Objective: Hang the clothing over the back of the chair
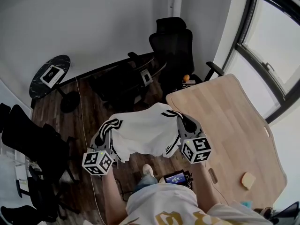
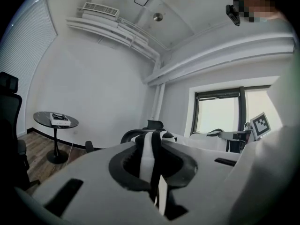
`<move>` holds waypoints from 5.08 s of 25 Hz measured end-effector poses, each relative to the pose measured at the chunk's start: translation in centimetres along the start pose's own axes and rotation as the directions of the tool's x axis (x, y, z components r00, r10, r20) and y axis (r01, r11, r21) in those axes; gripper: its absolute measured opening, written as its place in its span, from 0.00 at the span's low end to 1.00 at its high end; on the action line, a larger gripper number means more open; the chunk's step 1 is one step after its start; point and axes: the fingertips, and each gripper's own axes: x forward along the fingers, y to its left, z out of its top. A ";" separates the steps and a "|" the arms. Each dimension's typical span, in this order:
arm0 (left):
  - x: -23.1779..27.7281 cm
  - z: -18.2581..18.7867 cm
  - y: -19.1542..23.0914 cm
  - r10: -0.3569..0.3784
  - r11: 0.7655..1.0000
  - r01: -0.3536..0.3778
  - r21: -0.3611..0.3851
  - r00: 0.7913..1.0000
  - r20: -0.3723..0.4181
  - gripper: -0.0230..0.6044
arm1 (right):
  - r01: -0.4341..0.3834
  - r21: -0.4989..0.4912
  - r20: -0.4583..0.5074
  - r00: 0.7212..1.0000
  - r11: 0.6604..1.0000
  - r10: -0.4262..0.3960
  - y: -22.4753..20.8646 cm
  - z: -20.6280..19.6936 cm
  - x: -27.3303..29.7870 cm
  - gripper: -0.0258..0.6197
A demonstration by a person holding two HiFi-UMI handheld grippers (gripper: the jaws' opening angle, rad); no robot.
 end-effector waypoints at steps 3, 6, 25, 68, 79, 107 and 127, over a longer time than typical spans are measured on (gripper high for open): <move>0.1 0.7 -0.3 -0.006 1.000 0.005 0.022 1.000 0.004 0.10 | -0.004 0.001 0.011 1.000 1.000 0.004 -0.2 0.5 0.0 0.08; 0.7 1.7 -0.1 -0.008 0.999 0.007 0.038 1.000 0.012 0.10 | -0.005 0.015 0.031 1.000 1.000 0.004 -0.5 1.2 0.8 0.08; 19.8 0.7 7.3 -0.070 0.997 0.071 0.005 0.996 -0.054 0.10 | 0.030 0.048 -0.061 0.998 0.998 -0.027 -5.6 -1.6 18.1 0.08; 33.6 6.6 14.0 -0.197 0.972 0.199 0.126 0.980 -0.030 0.10 | 0.072 0.106 0.068 0.995 0.992 -0.080 -7.3 4.6 33.7 0.08; 36.5 10.1 14.6 -0.230 0.962 0.225 0.157 0.973 0.009 0.10 | 0.064 0.098 0.137 0.988 0.993 -0.077 -9.2 8.9 36.4 0.08; 48.4 14.8 18.9 -0.172 0.977 0.164 0.133 0.983 0.056 0.10 | 0.034 0.124 0.240 0.969 0.992 -0.063 -15.7 16.3 48.9 0.08; 57.5 2.8 22.5 -0.059 0.967 0.125 0.222 0.957 -0.283 0.10 | -0.030 -0.306 -0.114 0.993 0.952 -0.005 -18.5 7.1 59.7 0.09</move>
